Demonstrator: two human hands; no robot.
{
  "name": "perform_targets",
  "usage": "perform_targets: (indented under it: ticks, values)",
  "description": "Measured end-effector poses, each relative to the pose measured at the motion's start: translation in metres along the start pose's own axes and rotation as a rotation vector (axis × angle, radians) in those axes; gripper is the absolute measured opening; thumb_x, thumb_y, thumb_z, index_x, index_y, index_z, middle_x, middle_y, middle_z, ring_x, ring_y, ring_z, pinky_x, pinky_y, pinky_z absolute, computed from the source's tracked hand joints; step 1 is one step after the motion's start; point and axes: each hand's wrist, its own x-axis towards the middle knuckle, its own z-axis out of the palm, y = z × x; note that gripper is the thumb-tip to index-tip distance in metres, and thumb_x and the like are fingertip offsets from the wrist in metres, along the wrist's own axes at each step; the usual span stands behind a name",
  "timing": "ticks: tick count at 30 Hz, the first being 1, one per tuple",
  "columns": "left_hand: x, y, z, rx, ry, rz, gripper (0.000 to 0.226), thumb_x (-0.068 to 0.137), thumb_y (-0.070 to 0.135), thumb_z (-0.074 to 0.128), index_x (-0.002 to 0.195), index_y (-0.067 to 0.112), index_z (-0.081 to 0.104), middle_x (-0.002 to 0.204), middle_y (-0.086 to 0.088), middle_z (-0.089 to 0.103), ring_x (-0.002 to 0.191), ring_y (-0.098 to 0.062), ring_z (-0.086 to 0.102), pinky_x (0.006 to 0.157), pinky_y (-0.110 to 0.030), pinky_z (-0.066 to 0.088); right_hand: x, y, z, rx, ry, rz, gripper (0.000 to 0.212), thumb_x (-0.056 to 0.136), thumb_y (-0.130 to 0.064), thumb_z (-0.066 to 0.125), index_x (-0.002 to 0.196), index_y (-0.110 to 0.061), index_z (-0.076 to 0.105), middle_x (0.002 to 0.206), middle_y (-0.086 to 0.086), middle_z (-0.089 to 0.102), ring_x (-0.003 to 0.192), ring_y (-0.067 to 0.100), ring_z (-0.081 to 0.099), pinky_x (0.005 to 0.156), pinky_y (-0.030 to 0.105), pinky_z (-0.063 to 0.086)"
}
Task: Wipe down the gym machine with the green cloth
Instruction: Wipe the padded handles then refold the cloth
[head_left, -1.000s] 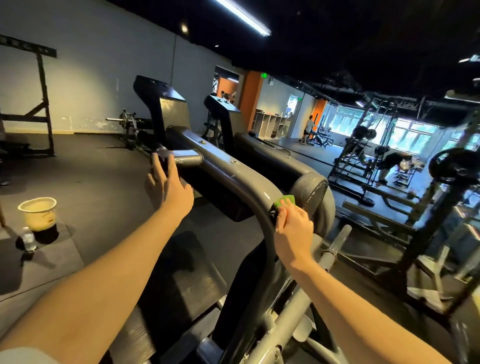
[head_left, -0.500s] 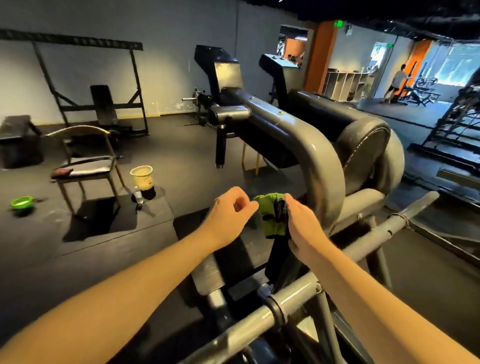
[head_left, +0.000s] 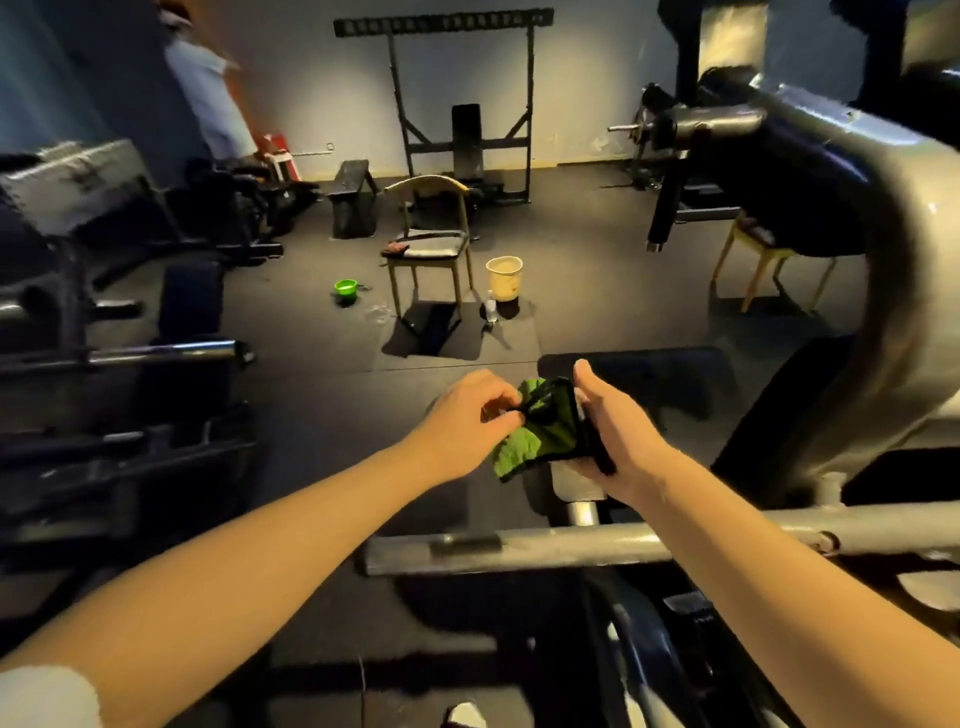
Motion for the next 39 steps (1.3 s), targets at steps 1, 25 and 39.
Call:
perform_targets:
  ticks: [1, 25, 39]
  values:
    - [-0.010, -0.005, -0.007, 0.016, 0.009, -0.027, 0.010, 0.095, 0.022, 0.069, 0.104, 0.018, 0.070, 0.100, 0.006, 0.059, 0.092, -0.008, 0.058, 0.082, -0.018, 0.045, 0.000, 0.005, 0.009, -0.011, -0.047, 0.021, 0.051, 0.104, -0.053, 0.043, 0.129, -0.013, 0.063, 0.115, 0.012, 0.075, 0.104, 0.026, 0.074, 0.090, 0.042, 0.057]
    - [0.013, -0.200, -0.136, -0.244, 0.301, -0.530, 0.021, 0.111, 0.034, 0.036, 0.115, 0.022, 0.053, 0.101, 0.003, 0.057, 0.088, -0.007, 0.053, 0.064, -0.022, 0.036, 0.152, 0.048, 0.161, -0.399, -0.232, 0.053, 0.045, 0.090, -0.039, 0.070, 0.113, -0.001, 0.073, 0.113, 0.016, 0.075, 0.110, 0.032, 0.070, 0.100, 0.040, 0.053]
    - [0.105, -0.343, -0.193, -0.241, 0.026, -0.319, 0.014, 0.109, 0.028, 0.045, 0.104, 0.023, 0.057, 0.097, 0.003, 0.061, 0.090, -0.011, 0.059, 0.072, -0.022, 0.044, 0.280, 0.062, 0.227, -0.613, 0.308, -0.002, 0.022, 0.105, -0.038, 0.052, 0.109, -0.019, 0.063, 0.108, 0.011, 0.068, 0.105, 0.025, 0.066, 0.101, 0.047, 0.053]
